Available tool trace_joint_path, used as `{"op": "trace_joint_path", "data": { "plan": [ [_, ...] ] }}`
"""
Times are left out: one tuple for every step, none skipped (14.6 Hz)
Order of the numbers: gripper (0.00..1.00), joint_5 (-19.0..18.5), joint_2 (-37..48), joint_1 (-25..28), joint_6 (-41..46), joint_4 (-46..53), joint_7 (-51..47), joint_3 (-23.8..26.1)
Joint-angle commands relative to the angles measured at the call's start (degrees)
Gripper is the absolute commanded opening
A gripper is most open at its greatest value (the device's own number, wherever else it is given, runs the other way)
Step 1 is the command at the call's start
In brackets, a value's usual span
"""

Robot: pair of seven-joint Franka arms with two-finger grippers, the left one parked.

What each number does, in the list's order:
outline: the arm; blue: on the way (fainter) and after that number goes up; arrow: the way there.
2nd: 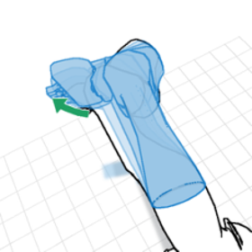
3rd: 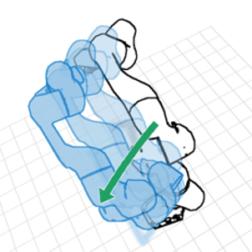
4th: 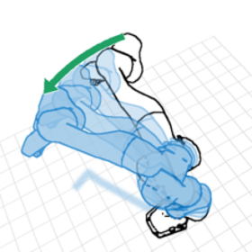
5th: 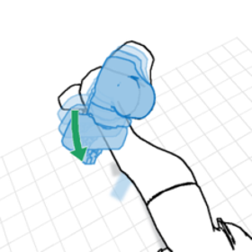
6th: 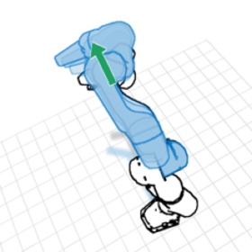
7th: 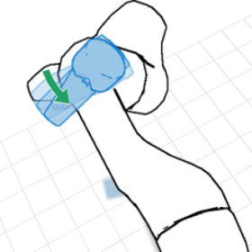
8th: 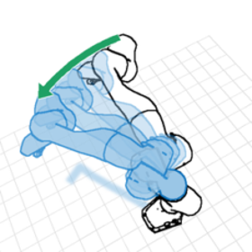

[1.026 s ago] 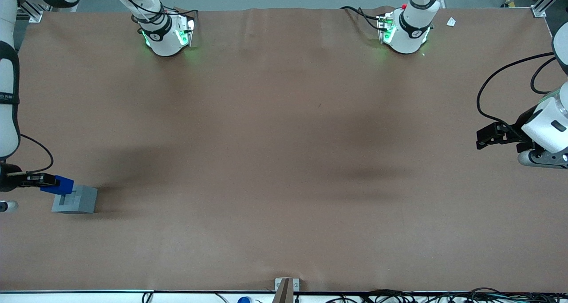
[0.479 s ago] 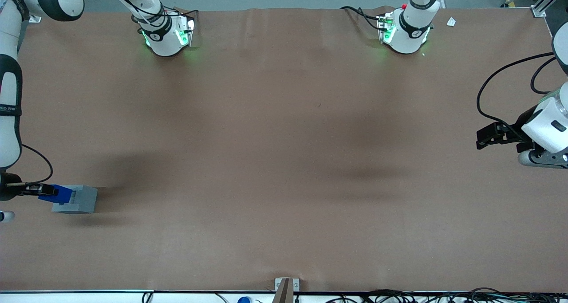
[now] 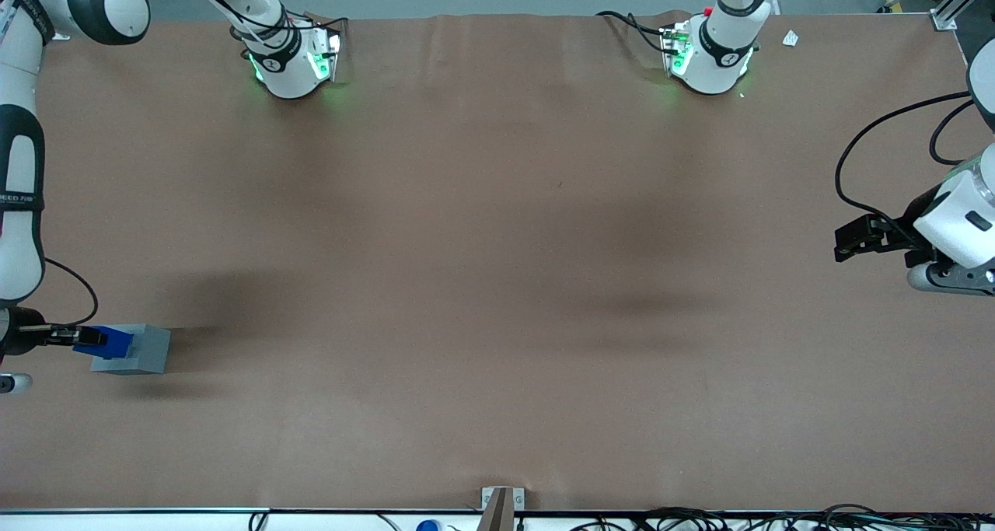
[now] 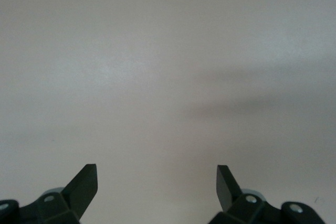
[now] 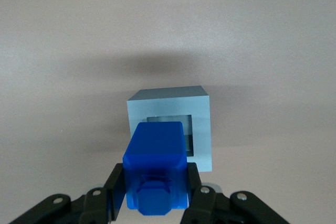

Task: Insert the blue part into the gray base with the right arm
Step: 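Carry the blue block over the gray base's opening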

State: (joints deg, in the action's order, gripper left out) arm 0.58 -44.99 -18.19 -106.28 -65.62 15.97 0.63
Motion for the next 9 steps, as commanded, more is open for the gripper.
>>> {"op": "trace_joint_path", "data": {
  "plan": [
    [0.00,-0.1,-1.2,-0.4,0.6,2.1,-0.9,0.4],
    [0.00,-0.1,-1.4,-0.4,0.6,2.2,-0.9,0.5],
    [0.00,0.0,-1.5,-0.5,0.6,2.2,-0.9,0.5],
    [0.00,0.0,-1.9,-0.5,0.6,2.3,-0.9,0.4],
    [0.00,0.0,-2.0,-0.7,0.6,2.8,-0.9,0.4],
    [0.00,0.0,-2.4,-0.7,0.6,3.0,-0.9,0.4],
    [0.00,0.0,-2.4,-0.8,0.6,3.1,-0.9,0.4],
    [0.00,0.0,-2.5,-0.8,0.6,3.1,-0.9,0.4],
    [0.00,0.0,-2.6,-0.8,0.6,3.4,-0.9,0.4]
  ]
}}
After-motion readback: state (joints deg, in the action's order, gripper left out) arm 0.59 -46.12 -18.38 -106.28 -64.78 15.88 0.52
